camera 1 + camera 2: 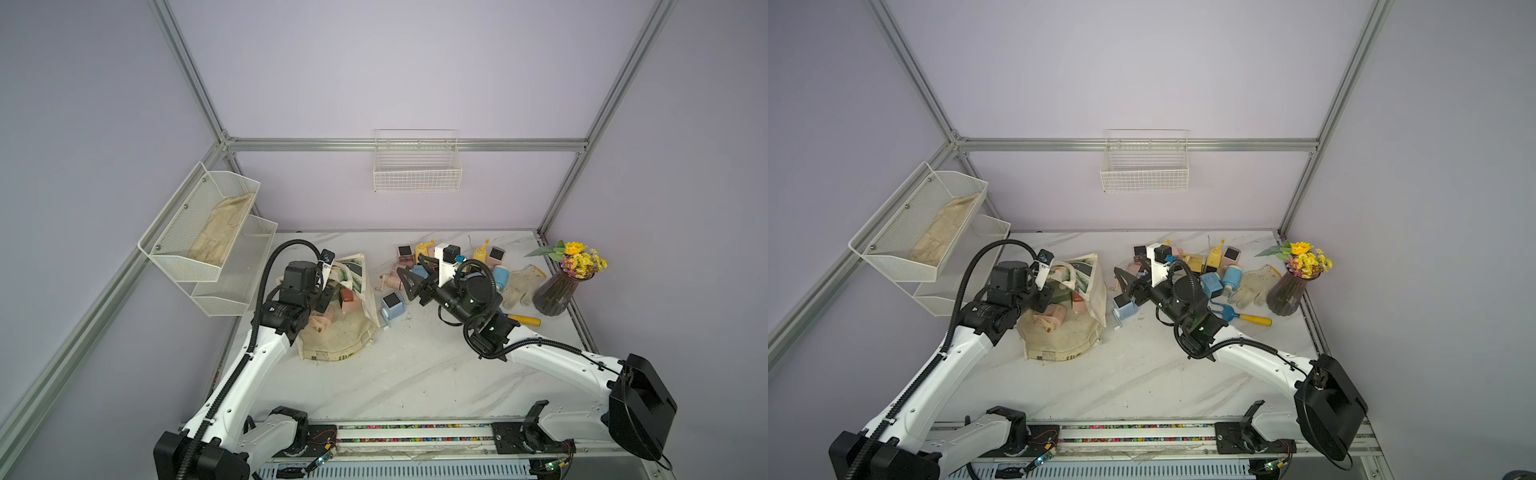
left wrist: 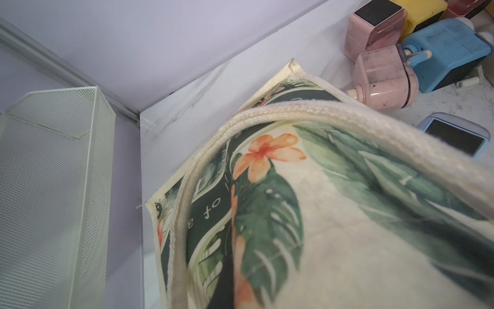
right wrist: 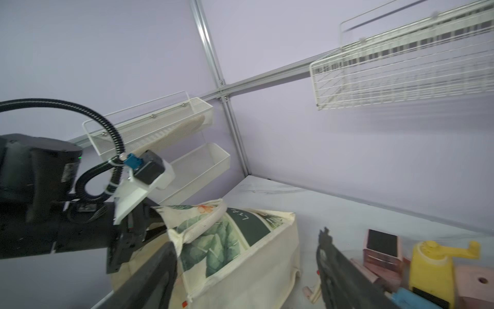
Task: Take out the pencil sharpeners from the tote bags
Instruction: Pick up the pencil sharpener from the canvas bag.
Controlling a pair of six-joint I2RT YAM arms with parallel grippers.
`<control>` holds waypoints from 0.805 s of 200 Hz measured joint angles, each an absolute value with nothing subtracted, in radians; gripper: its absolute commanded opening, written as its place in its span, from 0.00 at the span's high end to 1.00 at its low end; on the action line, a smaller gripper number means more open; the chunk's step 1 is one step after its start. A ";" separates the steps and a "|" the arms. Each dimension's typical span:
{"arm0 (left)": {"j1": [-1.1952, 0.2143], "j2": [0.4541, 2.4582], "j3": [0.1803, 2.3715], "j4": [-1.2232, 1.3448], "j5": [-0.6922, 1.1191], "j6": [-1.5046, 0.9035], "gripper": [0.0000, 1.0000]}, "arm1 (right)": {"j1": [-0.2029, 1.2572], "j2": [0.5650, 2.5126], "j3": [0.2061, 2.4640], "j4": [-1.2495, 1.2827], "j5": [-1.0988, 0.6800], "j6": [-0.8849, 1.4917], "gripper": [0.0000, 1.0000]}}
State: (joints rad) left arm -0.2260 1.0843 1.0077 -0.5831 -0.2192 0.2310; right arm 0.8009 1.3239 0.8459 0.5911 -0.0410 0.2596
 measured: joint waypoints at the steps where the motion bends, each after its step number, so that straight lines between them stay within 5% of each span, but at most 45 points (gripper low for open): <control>1: -0.226 1.084 1.008 -0.583 -0.219 0.229 1.00 | 0.808 1.324 0.846 0.588 -0.047 0.258 0.20; 58: -0.231 1.084 1.008 -0.592 -0.214 0.194 1.00 | 1.161 1.490 0.848 0.657 -0.200 0.275 0.33; 161: -0.231 1.084 1.008 -0.593 -0.216 0.192 1.00 | 1.200 2.143 1.218 0.688 -0.014 0.326 0.31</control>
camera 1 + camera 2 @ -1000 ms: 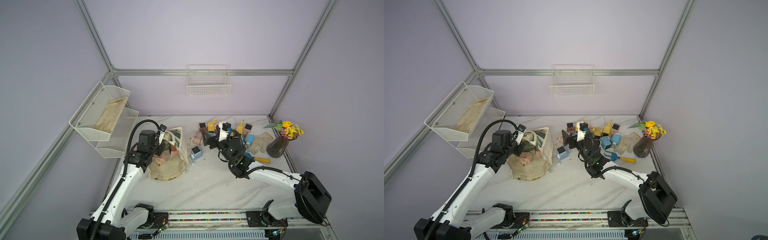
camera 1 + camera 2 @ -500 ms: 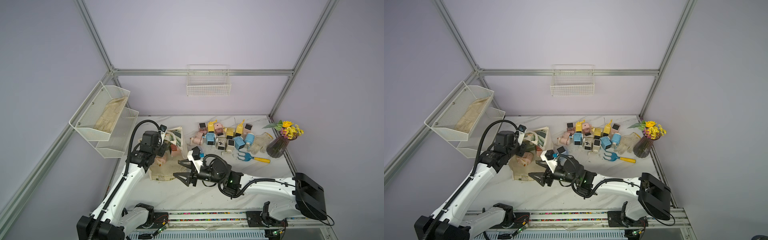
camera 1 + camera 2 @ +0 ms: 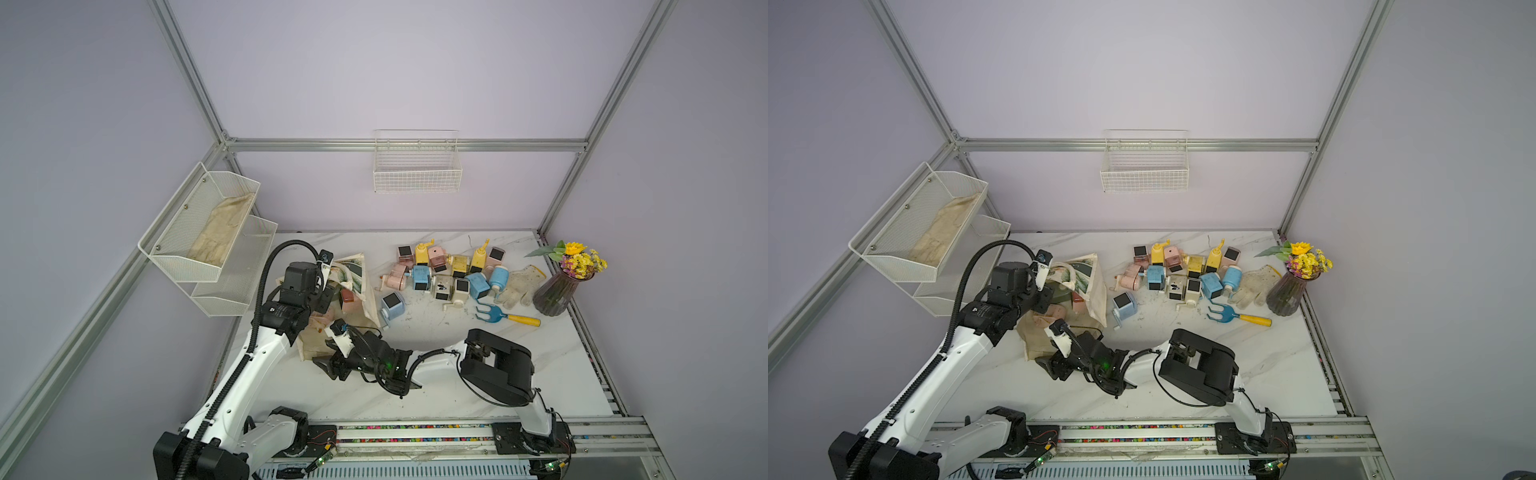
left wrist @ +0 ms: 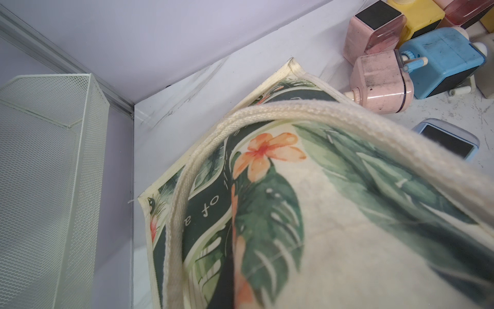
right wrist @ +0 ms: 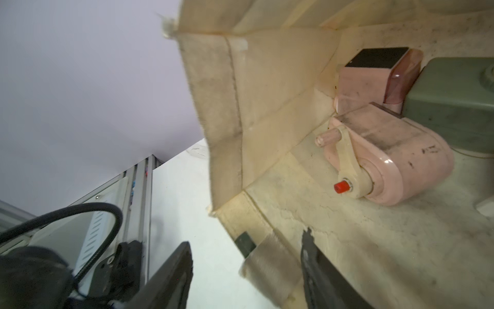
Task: Take out the pencil sharpeners from the tote bags
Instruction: Pick up the pencil sharpener from the canvas bag.
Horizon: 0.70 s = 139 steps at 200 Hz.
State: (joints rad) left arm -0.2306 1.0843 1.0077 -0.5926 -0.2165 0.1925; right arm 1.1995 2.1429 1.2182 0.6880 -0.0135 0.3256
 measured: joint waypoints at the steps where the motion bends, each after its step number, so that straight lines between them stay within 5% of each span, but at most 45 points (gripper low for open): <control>1: -0.231 1.084 1.008 -0.592 -0.216 0.192 1.00 | 1.199 2.146 1.221 0.688 -0.011 0.326 0.30; 51: -0.231 1.084 1.008 -0.592 -0.217 0.193 1.00 | 1.159 2.271 1.333 0.683 0.116 0.338 0.08; 139: -0.231 1.084 1.008 -0.593 -0.217 0.193 1.00 | 1.127 2.514 1.684 0.536 0.271 0.310 0.15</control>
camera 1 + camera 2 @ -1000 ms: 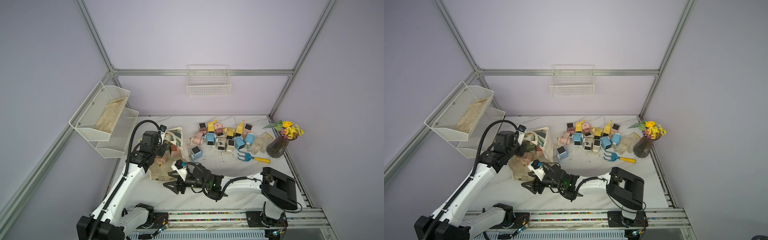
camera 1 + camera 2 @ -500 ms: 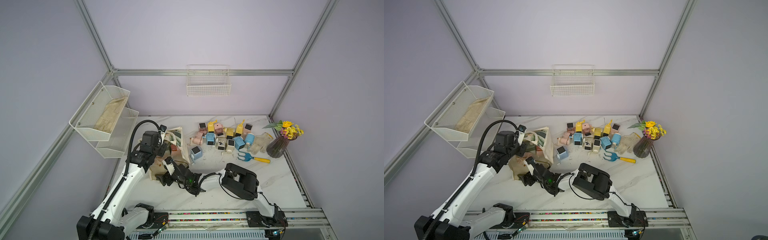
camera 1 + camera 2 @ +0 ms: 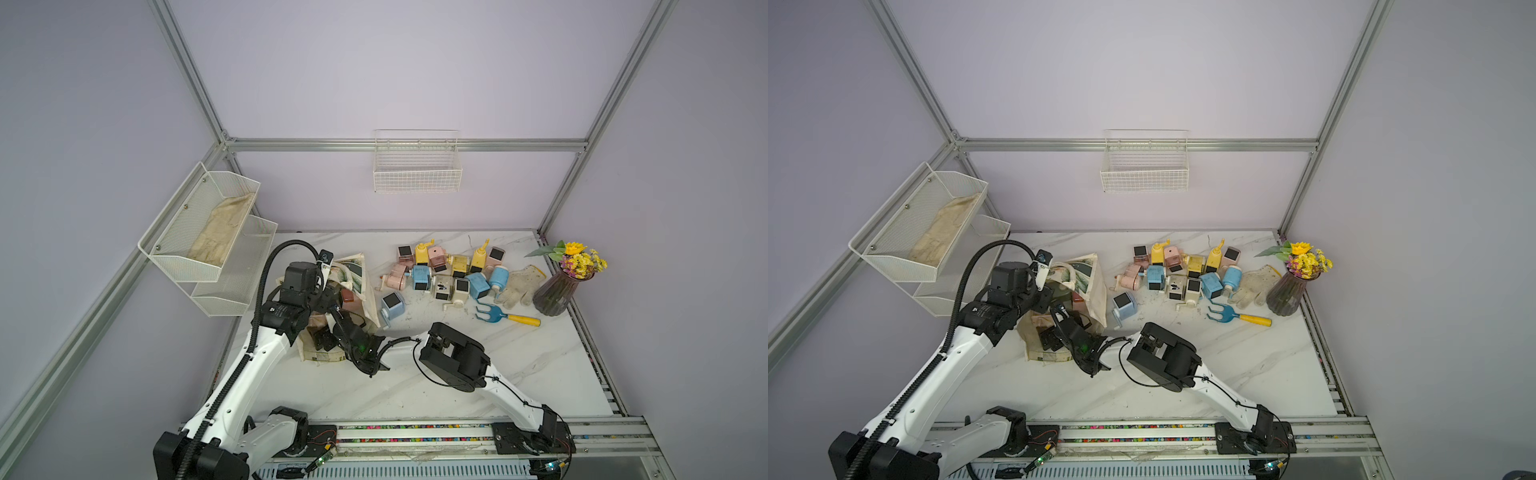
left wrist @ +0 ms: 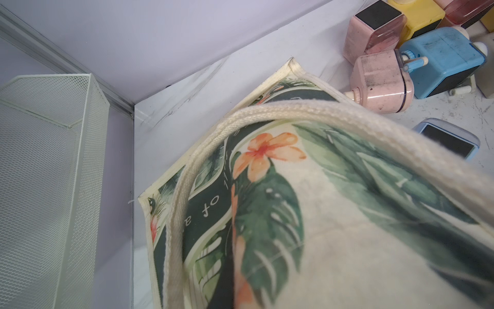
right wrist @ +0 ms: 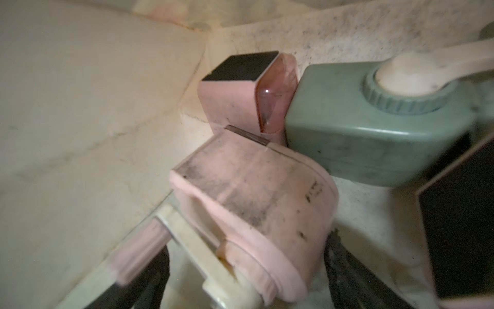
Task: Take out the pencil sharpeners from the tote bags
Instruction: Pick up the pencil sharpener from the canvas bag.
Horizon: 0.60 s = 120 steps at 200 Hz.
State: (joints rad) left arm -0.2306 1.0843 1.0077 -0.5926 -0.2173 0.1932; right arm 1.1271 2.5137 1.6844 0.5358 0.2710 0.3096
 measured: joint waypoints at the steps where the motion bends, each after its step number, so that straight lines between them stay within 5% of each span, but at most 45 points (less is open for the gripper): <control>1: -0.231 1.084 1.008 -0.592 -0.217 0.193 1.00 | 1.127 2.515 1.687 0.535 0.273 0.309 0.15; 65: -0.231 1.084 1.008 -0.593 -0.217 0.193 1.00 | 1.106 2.534 1.699 0.550 0.244 0.274 0.43; 94: -0.231 1.084 1.008 -0.593 -0.217 0.193 1.00 | 1.106 2.494 1.630 0.572 0.236 0.247 0.63; 120: -0.231 1.086 1.008 -0.595 -0.218 0.193 1.00 | 1.106 2.467 1.588 0.584 0.231 0.227 0.67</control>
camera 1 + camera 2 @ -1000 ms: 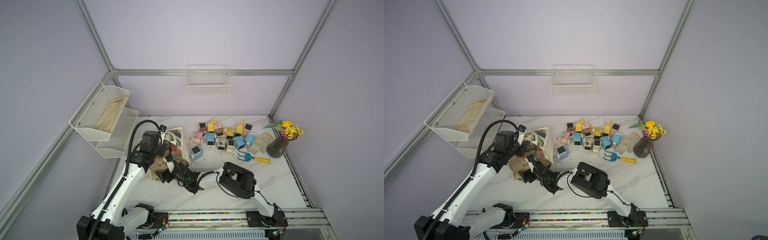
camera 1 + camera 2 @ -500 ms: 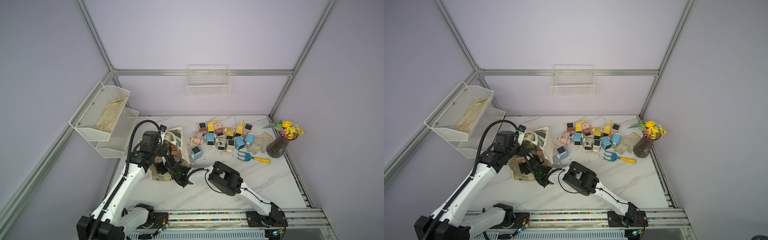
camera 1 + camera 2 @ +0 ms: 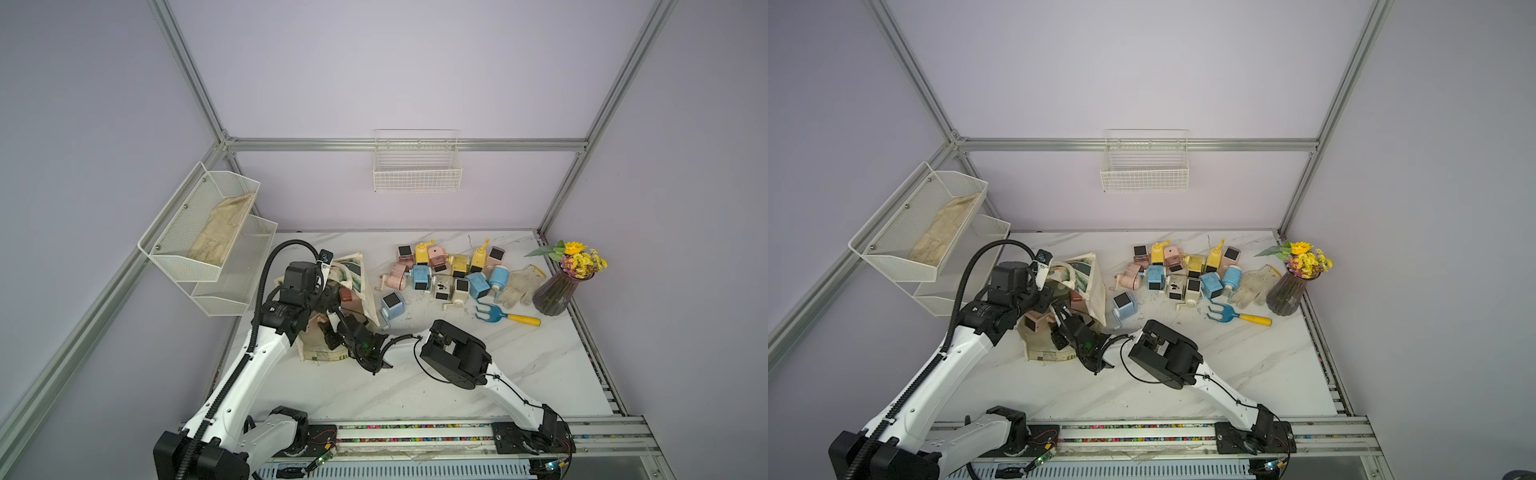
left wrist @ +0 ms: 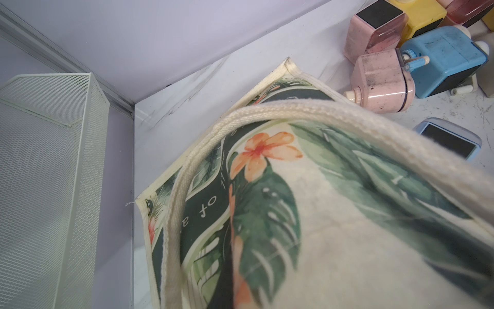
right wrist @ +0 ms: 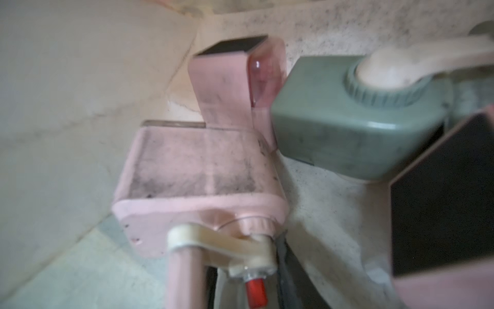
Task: Take out the pencil sharpeners from the tote bags
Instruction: Pick up the pencil sharpener from the canvas bag.
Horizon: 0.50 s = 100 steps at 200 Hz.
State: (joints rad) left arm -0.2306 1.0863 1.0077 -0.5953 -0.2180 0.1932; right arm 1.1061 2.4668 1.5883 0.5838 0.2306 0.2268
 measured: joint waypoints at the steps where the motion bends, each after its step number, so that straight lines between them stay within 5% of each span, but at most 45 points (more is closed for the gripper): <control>1: -0.231 1.086 1.008 -0.595 -0.218 0.193 1.00 | 1.106 2.465 1.587 0.584 0.231 0.227 0.67; 100: -0.231 1.087 1.008 -0.596 -0.217 0.193 1.00 | 1.104 2.327 1.414 0.650 0.242 0.188 0.88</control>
